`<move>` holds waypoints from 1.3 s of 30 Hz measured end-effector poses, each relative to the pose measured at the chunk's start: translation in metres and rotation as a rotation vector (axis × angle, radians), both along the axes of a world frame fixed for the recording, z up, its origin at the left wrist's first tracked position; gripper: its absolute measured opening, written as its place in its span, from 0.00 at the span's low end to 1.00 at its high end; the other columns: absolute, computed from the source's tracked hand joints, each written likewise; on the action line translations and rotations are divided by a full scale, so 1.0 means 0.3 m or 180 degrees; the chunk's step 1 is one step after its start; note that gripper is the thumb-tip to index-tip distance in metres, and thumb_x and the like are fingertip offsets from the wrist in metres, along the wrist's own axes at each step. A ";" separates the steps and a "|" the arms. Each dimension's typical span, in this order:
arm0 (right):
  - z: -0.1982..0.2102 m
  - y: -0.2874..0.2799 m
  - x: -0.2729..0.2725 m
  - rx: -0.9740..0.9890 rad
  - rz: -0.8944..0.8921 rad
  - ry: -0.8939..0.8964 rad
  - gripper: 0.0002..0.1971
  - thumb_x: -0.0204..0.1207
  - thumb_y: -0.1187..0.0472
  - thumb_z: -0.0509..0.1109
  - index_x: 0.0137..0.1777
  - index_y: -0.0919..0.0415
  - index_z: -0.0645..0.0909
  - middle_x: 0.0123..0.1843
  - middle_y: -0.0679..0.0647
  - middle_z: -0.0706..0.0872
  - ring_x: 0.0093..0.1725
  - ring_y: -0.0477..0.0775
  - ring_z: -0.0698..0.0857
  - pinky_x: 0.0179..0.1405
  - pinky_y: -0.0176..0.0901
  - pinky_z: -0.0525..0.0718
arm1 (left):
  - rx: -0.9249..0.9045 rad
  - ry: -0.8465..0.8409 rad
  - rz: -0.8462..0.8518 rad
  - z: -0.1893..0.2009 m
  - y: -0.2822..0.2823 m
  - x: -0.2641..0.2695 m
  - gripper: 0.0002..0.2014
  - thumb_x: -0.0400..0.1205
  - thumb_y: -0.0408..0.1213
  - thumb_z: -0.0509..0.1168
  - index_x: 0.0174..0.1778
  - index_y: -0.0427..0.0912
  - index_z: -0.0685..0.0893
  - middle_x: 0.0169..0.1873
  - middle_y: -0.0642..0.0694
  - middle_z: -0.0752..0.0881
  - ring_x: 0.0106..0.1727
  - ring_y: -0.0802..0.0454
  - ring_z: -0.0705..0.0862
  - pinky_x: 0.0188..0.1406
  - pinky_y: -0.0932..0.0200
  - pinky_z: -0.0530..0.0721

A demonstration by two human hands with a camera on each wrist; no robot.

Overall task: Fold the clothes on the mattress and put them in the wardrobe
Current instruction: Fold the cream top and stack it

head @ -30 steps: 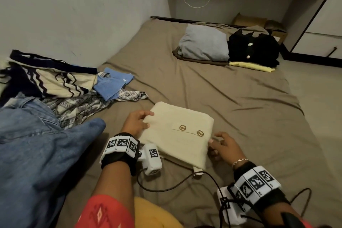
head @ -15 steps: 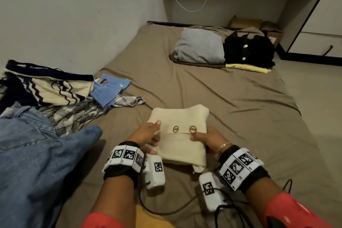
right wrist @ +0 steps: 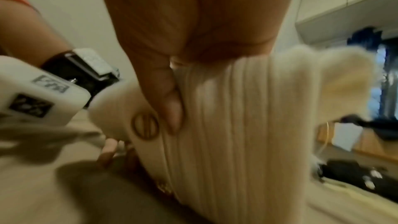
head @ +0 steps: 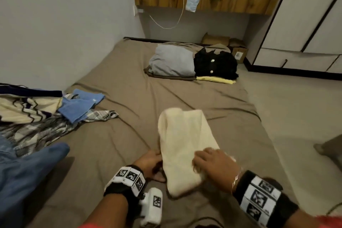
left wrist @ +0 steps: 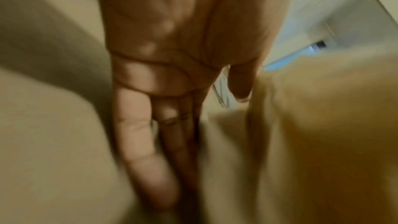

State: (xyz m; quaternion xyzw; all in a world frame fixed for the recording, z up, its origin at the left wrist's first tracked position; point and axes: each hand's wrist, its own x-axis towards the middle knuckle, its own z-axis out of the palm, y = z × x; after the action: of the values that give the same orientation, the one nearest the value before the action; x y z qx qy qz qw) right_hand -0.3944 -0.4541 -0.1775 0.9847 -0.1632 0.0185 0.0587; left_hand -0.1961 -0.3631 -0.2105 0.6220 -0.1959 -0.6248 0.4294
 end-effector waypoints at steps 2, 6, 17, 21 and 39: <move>-0.105 0.032 -0.080 0.0365 -0.0198 -0.0070 0.21 0.52 0.48 0.69 0.47 0.45 0.68 0.47 0.46 0.89 0.40 0.47 0.89 0.31 0.33 0.83 | 0.0121 -0.0439 0.0013 -0.011 0.012 0.009 0.06 0.78 0.40 0.65 0.42 0.43 0.76 0.28 0.46 0.81 0.25 0.55 0.79 0.21 0.62 0.82; -0.122 0.017 -0.193 0.1689 -0.0926 -0.1432 0.12 0.63 0.56 0.60 0.46 0.42 0.75 0.47 0.48 0.87 0.46 0.44 0.83 0.45 0.25 0.74 | 0.0064 -0.0735 0.0827 0.000 0.000 -0.015 0.11 0.85 0.33 0.58 0.35 0.41 0.72 0.26 0.42 0.77 0.23 0.51 0.73 0.17 0.66 0.76; -0.170 -0.040 -0.139 0.2473 -0.2853 -0.1421 0.08 0.70 0.53 0.74 0.44 0.55 0.83 0.45 0.58 0.84 0.45 0.56 0.81 0.44 0.39 0.73 | -0.0004 -0.0404 0.1412 0.027 0.002 -0.085 0.12 0.87 0.41 0.55 0.39 0.41 0.74 0.28 0.44 0.73 0.21 0.52 0.74 0.16 0.61 0.81; -0.164 -0.041 -0.147 0.2782 -0.2648 -0.1852 0.10 0.71 0.66 0.73 0.34 0.56 0.76 0.35 0.53 0.83 0.40 0.55 0.79 0.40 0.39 0.72 | -0.0001 -0.0389 0.1389 0.038 0.010 -0.089 0.10 0.87 0.36 0.54 0.40 0.42 0.73 0.28 0.44 0.73 0.22 0.52 0.74 0.15 0.60 0.82; -0.076 -0.348 -0.042 0.4238 -0.2837 -0.2159 0.15 0.81 0.69 0.62 0.31 0.64 0.70 0.18 0.53 0.77 0.10 0.42 0.72 0.11 0.27 0.69 | 0.0149 -0.0615 0.1453 -0.015 -0.070 0.005 0.08 0.83 0.37 0.63 0.40 0.39 0.74 0.26 0.45 0.78 0.22 0.54 0.76 0.20 0.63 0.77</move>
State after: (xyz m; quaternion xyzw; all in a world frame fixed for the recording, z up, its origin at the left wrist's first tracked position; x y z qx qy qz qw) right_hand -0.4070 -0.5585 -0.2004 0.5999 -0.5190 0.1870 -0.5795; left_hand -0.1947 -0.3840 -0.2151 0.7168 -0.0759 -0.4536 0.5242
